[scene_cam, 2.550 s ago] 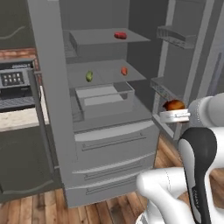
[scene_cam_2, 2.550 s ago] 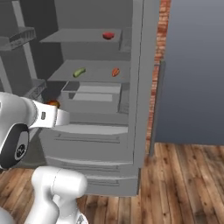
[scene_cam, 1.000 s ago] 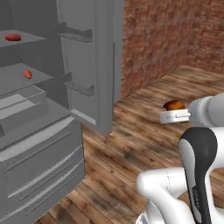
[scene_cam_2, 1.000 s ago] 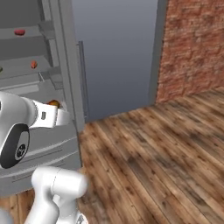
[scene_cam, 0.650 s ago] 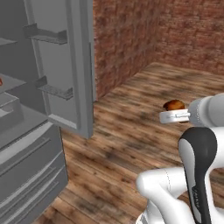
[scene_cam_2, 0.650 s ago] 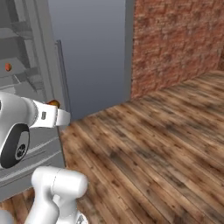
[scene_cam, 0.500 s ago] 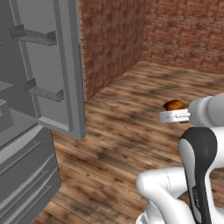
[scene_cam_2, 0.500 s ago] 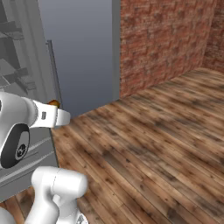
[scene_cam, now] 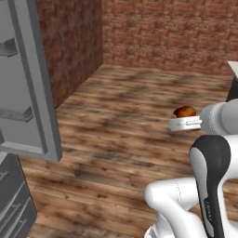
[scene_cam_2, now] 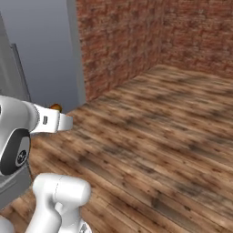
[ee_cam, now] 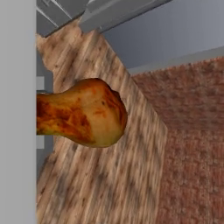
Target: Gather the cucumber and sweet potato from the fridge and place them on a tray on the dining counter. Then gather the steak and chicken drumstick from the fridge and place them on the other tray.
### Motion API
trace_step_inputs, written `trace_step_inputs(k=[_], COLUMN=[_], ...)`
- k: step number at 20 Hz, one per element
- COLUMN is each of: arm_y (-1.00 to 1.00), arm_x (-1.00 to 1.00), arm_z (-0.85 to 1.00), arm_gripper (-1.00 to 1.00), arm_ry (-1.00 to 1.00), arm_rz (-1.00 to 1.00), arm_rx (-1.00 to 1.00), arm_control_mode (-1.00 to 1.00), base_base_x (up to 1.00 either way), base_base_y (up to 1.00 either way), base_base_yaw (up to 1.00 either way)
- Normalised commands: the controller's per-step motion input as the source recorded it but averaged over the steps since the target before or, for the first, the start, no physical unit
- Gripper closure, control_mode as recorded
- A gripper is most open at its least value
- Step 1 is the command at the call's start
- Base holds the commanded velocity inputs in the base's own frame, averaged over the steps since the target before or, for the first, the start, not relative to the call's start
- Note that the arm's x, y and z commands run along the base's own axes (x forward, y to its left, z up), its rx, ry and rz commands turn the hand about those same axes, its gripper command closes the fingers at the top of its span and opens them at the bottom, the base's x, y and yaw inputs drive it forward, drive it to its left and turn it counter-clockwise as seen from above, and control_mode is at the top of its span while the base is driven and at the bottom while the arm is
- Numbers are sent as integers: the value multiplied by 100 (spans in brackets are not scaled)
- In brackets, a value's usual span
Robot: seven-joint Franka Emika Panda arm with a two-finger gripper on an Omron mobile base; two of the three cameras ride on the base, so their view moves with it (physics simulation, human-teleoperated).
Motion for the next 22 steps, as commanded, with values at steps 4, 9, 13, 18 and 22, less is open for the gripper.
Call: trace_step_inputs(k=[4,9,13,18,22], arm_y=[0,0,0,0,0], arm_x=[0,0,0,0,0], arm_z=[0,0,0,0,0], arm_gripper=[100,100,100,100,100], arm_ry=[0,0,0,0,0], arm_rz=[0,0,0,0,0], arm_rx=[0,0,0,0,0], arm_control_mode=[100,100,100,100,100], base_base_x=[0,0,0,0,0], base_base_y=[4,0,0,0,0], base_base_yaw=[-38,-39,-41,-40,-34])
